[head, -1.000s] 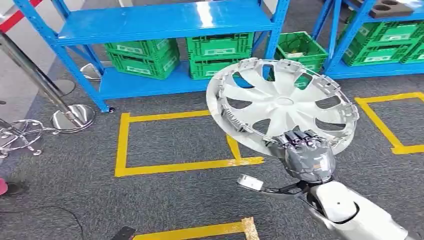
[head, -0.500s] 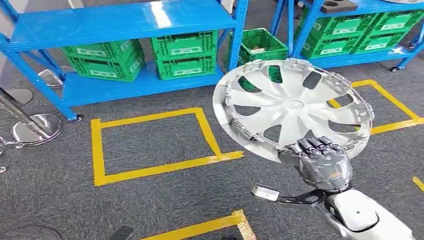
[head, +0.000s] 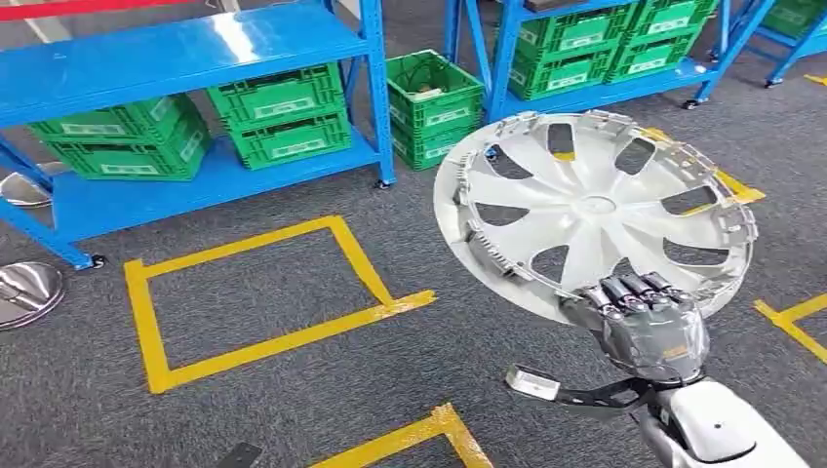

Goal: Take the parts from the cabinet and place them on the table.

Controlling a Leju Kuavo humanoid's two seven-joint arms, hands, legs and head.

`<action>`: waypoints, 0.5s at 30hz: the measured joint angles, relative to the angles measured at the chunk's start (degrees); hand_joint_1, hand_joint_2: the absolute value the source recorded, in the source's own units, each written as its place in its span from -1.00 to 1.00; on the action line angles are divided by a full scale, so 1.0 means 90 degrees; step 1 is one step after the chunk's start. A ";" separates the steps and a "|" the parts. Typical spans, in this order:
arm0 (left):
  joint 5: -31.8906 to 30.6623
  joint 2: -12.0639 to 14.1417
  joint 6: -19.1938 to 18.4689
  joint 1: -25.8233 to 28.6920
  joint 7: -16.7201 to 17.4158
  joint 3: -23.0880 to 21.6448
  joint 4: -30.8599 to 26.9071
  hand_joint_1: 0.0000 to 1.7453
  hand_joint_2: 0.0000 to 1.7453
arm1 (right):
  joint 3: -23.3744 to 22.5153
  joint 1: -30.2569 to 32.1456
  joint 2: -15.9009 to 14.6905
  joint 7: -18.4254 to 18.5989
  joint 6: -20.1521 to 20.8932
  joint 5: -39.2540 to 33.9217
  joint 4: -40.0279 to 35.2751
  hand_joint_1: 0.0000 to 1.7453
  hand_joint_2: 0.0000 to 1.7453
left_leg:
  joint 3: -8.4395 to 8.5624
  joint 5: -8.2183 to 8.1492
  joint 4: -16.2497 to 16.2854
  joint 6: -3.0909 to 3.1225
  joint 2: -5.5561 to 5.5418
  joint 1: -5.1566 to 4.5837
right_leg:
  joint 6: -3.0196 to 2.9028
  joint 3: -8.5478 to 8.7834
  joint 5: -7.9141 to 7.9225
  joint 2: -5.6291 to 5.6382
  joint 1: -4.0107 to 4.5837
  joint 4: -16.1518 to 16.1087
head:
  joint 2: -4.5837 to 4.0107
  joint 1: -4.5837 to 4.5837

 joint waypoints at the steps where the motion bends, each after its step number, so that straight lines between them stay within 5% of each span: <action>1: 0.0036 0.0002 0.0007 -0.0001 0.0015 0.0005 0.0000 -1.00 1.00 | -0.0095 0.0044 0.0092 -0.0170 0.0000 -0.0002 -0.0029 1.00 1.00 | 0.0261 0.0305 -0.0577 0.0006 -0.0084 0.0017 | 0.0011 0.0000 -0.0007 0.0084 -0.0005 0.0026 | 0.0000 0.0000; 2: 0.0080 0.0007 0.0022 0.0002 0.0029 0.0017 0.0000 -1.00 1.00 | -0.0206 0.0080 0.0199 -0.0329 0.0000 0.0000 -0.0058 1.00 1.00 | 0.0517 0.0540 -0.1165 0.0017 -0.0368 0.0048 | 0.0035 -0.0029 -0.0020 0.0166 -0.0020 0.0058 | 0.0000 0.0000; 3: 0.0099 0.0007 0.0019 0.0001 0.0044 0.0022 0.0000 -1.00 1.00 | -0.0273 0.0092 0.0262 -0.0385 -0.0002 0.0002 -0.0078 1.00 1.00 | 0.0564 0.0428 -0.1287 0.0020 -0.0605 0.0068 | 0.0090 -0.0077 -0.0025 0.0229 0.0015 0.0112 | 0.0000 0.0000; 7: 0.0492 -0.0007 -0.0078 -0.0018 0.0114 0.0157 0.0000 -1.00 1.00 | -0.0574 0.0317 0.0541 -0.0756 -0.0007 0.0005 -0.0279 1.00 1.00 | 0.0566 0.0459 -0.1362 0.0118 -0.0365 0.0062 | 0.0272 -0.0220 0.0066 0.0508 -0.0051 0.0067 | 0.0000 0.0003; 9: 0.0709 -0.0012 -0.0095 -0.0029 0.0141 0.0301 0.0000 -1.00 1.00 | -0.0775 0.0480 0.0697 -0.0993 -0.0007 0.0005 -0.0415 1.00 1.00 | 0.0575 0.0487 -0.1411 0.0221 -0.0214 0.0057 | 0.0285 -0.0403 -0.0159 -0.0189 -0.0007 0.0383 | 0.0000 0.0083; 10: 0.0809 -0.0017 -0.0100 -0.0016 0.0163 0.0386 0.0000 -1.00 1.00 | -0.0865 0.0525 0.0789 -0.1080 -0.0007 0.0005 -0.0501 1.00 1.00 | 0.0566 0.0487 -0.1409 0.0240 -0.0118 0.0041 | 0.0301 -0.0645 -0.0428 -0.0329 -0.0008 0.0888 | 0.0000 0.0095; 12: 0.0957 -0.0015 -0.0100 0.0018 0.0214 0.0551 0.0000 -1.00 1.00 | -0.0988 0.0690 0.0950 -0.1204 -0.0007 0.0005 -0.0632 1.00 1.00 | 0.0563 0.0474 -0.1407 0.0260 0.0070 0.0021 | 0.0316 -0.1127 -0.0854 -0.0366 -0.0013 0.1940 | 0.0000 0.0095; 13: 0.1015 -0.0012 -0.0100 0.0022 0.0219 0.0622 0.0000 -1.00 1.00 | -0.1056 0.0768 0.1014 -0.1238 -0.0007 0.0007 -0.0692 1.00 1.00 | 0.0564 0.0471 -0.1406 0.0261 0.0152 0.0019 | 0.0323 -0.1225 -0.0882 -0.0370 -0.0013 0.2165 | 0.0000 0.0100; 15: 0.1054 -0.0017 -0.0100 0.0012 0.0219 0.0717 -0.0002 -1.00 1.00 | -0.1165 0.0870 0.1105 -0.1265 -0.0007 0.0007 -0.0777 1.00 1.00 | 0.0573 0.0452 -0.1406 0.0245 0.0308 0.0017 | 0.0312 -0.0942 -0.0544 -0.0403 -0.0011 0.1673 | 0.0000 0.0097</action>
